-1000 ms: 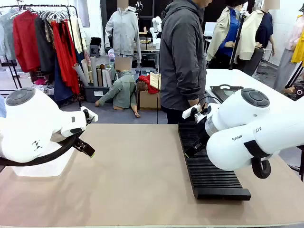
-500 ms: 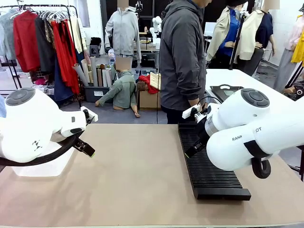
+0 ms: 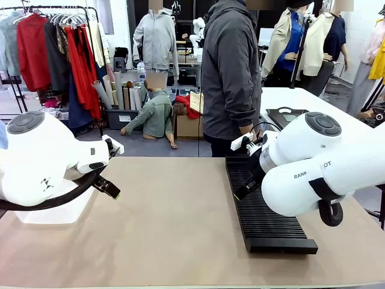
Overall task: Sort PCBs into racks and boxes based on the side picked up.
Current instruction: Pick up the Blank PCB handed by the Human.
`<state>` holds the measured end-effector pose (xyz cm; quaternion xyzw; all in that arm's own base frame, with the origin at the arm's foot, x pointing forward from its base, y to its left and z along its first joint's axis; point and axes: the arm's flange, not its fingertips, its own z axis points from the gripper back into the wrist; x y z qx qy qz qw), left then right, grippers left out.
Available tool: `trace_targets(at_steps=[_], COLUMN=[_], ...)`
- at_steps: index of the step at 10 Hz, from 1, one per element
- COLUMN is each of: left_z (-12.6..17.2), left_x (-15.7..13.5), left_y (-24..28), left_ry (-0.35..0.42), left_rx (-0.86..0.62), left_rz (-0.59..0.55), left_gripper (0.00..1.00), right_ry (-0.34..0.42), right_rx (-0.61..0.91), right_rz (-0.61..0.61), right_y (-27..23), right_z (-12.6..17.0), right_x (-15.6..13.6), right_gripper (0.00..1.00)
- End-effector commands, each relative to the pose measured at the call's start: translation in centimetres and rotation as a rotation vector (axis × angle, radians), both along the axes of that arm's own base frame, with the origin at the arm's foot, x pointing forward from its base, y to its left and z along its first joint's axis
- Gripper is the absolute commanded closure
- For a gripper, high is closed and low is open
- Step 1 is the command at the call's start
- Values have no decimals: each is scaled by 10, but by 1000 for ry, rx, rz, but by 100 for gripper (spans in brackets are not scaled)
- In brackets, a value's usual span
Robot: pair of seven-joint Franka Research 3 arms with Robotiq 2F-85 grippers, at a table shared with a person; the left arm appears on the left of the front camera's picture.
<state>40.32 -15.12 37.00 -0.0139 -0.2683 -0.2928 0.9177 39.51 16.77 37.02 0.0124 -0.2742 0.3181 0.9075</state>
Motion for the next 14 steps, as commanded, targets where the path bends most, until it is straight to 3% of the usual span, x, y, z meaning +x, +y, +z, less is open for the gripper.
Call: trace_targets(at_steps=[1,3,7,10,12,14], left_z=[0,2,43,86,113,129], left_x=[0,0,6,3,4,8], left_y=[0,-2,4,6,18,38], left_ry=[0,11,52,168,207,273], left_rx=[0,34,36,12,-33,-155], left_rz=[0,39,81,91,90,84], left_gripper=[0,0,0,0,0,0], right_ry=[0,-4,-33,123,203,271], right_rx=[0,-21,30,46,56,152], right_rz=[0,-32,-102,-240,-299,-268], right_y=[0,-1,-14,-26,-35,-48], right_z=[0,5,59,99,128,153], right_x=[0,-1,-12,-13,-14,-17], right_gripper=[0,0,0,0,0,0])
